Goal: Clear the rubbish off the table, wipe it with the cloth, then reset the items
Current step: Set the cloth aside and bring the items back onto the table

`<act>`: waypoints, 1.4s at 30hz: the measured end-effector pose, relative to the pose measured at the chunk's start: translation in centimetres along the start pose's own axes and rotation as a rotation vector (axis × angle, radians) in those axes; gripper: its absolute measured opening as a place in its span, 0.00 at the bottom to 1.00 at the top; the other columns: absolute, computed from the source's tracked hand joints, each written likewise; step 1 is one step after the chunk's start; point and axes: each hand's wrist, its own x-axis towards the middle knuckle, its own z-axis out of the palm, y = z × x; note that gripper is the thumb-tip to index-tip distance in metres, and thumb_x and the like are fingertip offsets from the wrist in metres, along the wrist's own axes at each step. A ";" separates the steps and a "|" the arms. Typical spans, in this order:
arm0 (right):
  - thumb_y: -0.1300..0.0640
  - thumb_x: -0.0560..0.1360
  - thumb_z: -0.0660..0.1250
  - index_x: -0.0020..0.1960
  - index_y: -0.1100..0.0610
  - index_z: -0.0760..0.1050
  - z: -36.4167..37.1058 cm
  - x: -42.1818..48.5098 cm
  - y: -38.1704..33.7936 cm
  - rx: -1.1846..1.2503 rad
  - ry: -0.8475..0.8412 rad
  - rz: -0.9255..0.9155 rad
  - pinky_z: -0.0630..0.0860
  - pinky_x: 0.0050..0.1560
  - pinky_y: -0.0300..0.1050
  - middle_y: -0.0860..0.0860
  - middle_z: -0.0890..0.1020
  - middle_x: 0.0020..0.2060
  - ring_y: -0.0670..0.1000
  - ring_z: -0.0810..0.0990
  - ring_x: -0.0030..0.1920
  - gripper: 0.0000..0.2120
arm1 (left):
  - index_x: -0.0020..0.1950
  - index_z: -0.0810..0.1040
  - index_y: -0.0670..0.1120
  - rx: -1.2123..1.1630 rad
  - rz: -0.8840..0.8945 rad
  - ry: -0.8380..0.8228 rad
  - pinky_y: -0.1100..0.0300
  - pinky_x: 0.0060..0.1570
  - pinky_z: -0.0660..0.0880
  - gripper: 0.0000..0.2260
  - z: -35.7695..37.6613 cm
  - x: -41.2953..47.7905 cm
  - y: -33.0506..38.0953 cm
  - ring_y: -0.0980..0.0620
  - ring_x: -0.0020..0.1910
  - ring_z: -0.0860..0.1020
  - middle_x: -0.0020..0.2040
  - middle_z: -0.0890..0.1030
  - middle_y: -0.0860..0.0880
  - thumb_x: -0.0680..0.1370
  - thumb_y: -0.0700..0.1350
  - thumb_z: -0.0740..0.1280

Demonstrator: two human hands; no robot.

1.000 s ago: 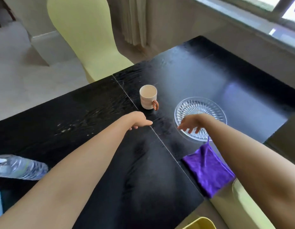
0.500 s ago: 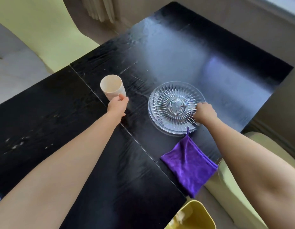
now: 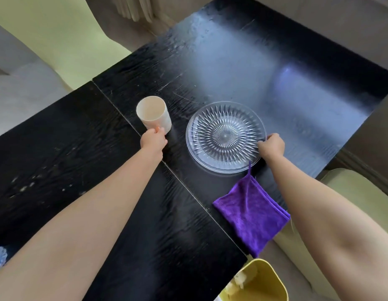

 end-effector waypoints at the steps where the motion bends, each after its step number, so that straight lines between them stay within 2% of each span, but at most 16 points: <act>1: 0.62 0.68 0.62 0.41 0.60 0.77 0.2 -0.1 0.0 0.076 -0.032 0.028 0.78 0.56 0.53 0.62 0.81 0.42 0.63 0.81 0.49 0.06 | 0.53 0.77 0.39 0.002 0.006 0.017 0.56 0.55 0.77 0.12 -0.3 0.0 -0.1 0.56 0.36 0.74 0.40 0.73 0.48 0.79 0.46 0.61; 2: 0.63 0.67 0.62 0.35 0.57 0.76 0.5 -0.3 -0.1 0.161 -0.064 0.056 0.80 0.52 0.55 0.60 0.80 0.38 0.61 0.82 0.43 0.05 | 0.52 0.77 0.39 0.003 0.015 0.025 0.56 0.57 0.76 0.11 -0.6 -0.1 -0.3 0.56 0.37 0.75 0.38 0.74 0.49 0.79 0.47 0.61; 4: 0.66 0.68 0.63 0.32 0.54 0.73 0.7 -1.2 -0.8 0.318 -0.121 0.092 0.83 0.39 0.50 0.57 0.79 0.35 0.55 0.79 0.31 0.09 | 0.55 0.77 0.38 -0.017 0.030 0.018 0.56 0.58 0.76 0.13 -1.4 -0.9 -0.4 0.55 0.41 0.76 0.41 0.75 0.49 0.79 0.47 0.61; 6: 0.69 0.69 0.63 0.33 0.55 0.71 0.9 -2.3 -1.9 0.425 -0.164 0.085 0.78 0.24 0.40 0.55 0.77 0.32 0.51 0.75 0.28 0.11 | 0.59 0.76 0.37 -0.061 0.047 0.007 0.56 0.59 0.75 0.15 -2.5 -1.9 -0.5 0.54 0.46 0.76 0.47 0.76 0.48 0.79 0.46 0.62; 7: 0.70 0.68 0.63 0.33 0.56 0.71 1.1 -2.7 -2.4 0.462 -0.180 0.078 0.77 0.22 0.38 0.55 0.76 0.31 0.51 0.74 0.28 0.11 | 0.60 0.76 0.37 -0.077 0.056 0.005 0.56 0.60 0.75 0.15 -3.1 -2.5 -0.5 0.54 0.48 0.76 0.48 0.76 0.48 0.79 0.46 0.62; 8: 0.69 0.68 0.64 0.33 0.56 0.71 1.3 -3.1 -2.9 0.486 -0.188 0.068 0.78 0.23 0.39 0.55 0.76 0.32 0.51 0.75 0.28 0.10 | 0.59 0.76 0.37 -0.090 0.061 0.006 0.56 0.60 0.75 0.14 -3.8 -3.1 -0.5 0.54 0.49 0.76 0.47 0.76 0.48 0.79 0.45 0.63; 11: 0.65 0.64 0.65 0.32 0.54 0.72 2.7 -4.6 -3.9 0.467 -0.194 0.006 0.80 0.39 0.53 0.56 0.78 0.35 0.53 0.75 0.31 0.07 | 0.56 0.77 0.36 -0.141 0.055 0.018 0.57 0.59 0.76 0.13 -6.8 -5.0 -0.7 0.54 0.49 0.77 0.43 0.76 0.50 0.79 0.45 0.63; 14: 0.64 0.64 0.64 0.31 0.55 0.72 4.8 -6.9 -5.1 0.436 -0.240 -0.062 0.80 0.43 0.56 0.52 0.76 0.30 0.54 0.75 0.32 0.06 | 0.53 0.77 0.37 -0.147 0.077 0.080 0.56 0.59 0.76 0.12 -10.9 -7.0 -1.6 0.54 0.47 0.77 0.41 0.76 0.50 0.79 0.45 0.62; 16: 0.64 0.64 0.64 0.31 0.54 0.72 6.1 -9.4 -6.2 0.432 -0.287 -0.093 0.80 0.41 0.54 0.52 0.77 0.31 0.54 0.76 0.34 0.06 | 0.55 0.77 0.36 -0.132 0.088 0.148 0.56 0.59 0.76 0.14 -14.0 -8.5 -2.5 0.54 0.49 0.77 0.44 0.77 0.50 0.79 0.46 0.62; 18: 0.66 0.67 0.64 0.33 0.54 0.72 7.6 -11.8 -7.2 0.429 -0.335 -0.120 0.79 0.33 0.46 0.53 0.76 0.31 0.52 0.75 0.31 0.09 | 0.56 0.78 0.37 -0.124 0.089 0.206 0.55 0.60 0.75 0.13 -17.2 -10.1 -3.5 0.55 0.50 0.78 0.46 0.78 0.51 0.79 0.46 0.63; 23: 0.68 0.70 0.63 0.34 0.56 0.72 12.5 -17.8 -8.9 0.448 -0.445 -0.141 0.74 0.20 0.35 0.53 0.77 0.32 0.50 0.74 0.28 0.10 | 0.51 0.78 0.37 -0.141 0.046 0.323 0.55 0.60 0.75 0.11 -25.2 -14.2 -6.4 0.52 0.53 0.80 0.51 0.80 0.47 0.79 0.45 0.63; 26: 0.69 0.69 0.62 0.34 0.56 0.72 15.5 -21.3 -9.4 0.460 -0.524 -0.115 0.72 0.19 0.35 0.55 0.77 0.33 0.52 0.74 0.27 0.10 | 0.43 0.78 0.43 -0.146 0.031 0.387 0.57 0.57 0.76 0.08 -29.0 -16.9 -7.9 0.56 0.48 0.79 0.45 0.79 0.50 0.78 0.44 0.64; 31: 0.70 0.71 0.60 0.35 0.56 0.71 19.6 -25.7 -9.1 0.450 -0.606 -0.072 0.72 0.19 0.35 0.55 0.77 0.33 0.51 0.74 0.28 0.11 | 0.52 0.79 0.40 -0.176 0.011 0.432 0.57 0.58 0.75 0.10 -33.6 -20.8 -11.0 0.56 0.48 0.80 0.46 0.80 0.52 0.78 0.46 0.65; 37: 0.68 0.72 0.62 0.38 0.59 0.74 21.7 -27.0 -8.2 0.358 -0.590 -0.080 0.73 0.19 0.34 0.54 0.77 0.32 0.49 0.73 0.28 0.07 | 0.42 0.79 0.42 -0.189 -0.009 0.443 0.60 0.55 0.75 0.11 -36.2 -24.1 -14.5 0.56 0.49 0.81 0.47 0.81 0.49 0.78 0.48 0.64; 39: 0.67 0.72 0.63 0.43 0.62 0.77 22.0 -26.9 -7.9 0.283 -0.571 -0.103 0.76 0.24 0.36 0.55 0.79 0.34 0.49 0.74 0.28 0.05 | 0.41 0.79 0.42 -0.218 -0.022 0.433 0.57 0.58 0.75 0.12 -36.7 -24.6 -15.6 0.56 0.50 0.81 0.49 0.82 0.52 0.78 0.49 0.65; 42: 0.64 0.70 0.64 0.45 0.62 0.79 22.1 -27.2 -7.9 0.130 -0.504 -0.175 0.83 0.41 0.47 0.58 0.82 0.37 0.52 0.78 0.30 0.06 | 0.43 0.80 0.42 -0.221 -0.045 0.420 0.54 0.61 0.74 0.13 -37.2 -24.9 -17.1 0.55 0.51 0.81 0.50 0.83 0.50 0.77 0.51 0.65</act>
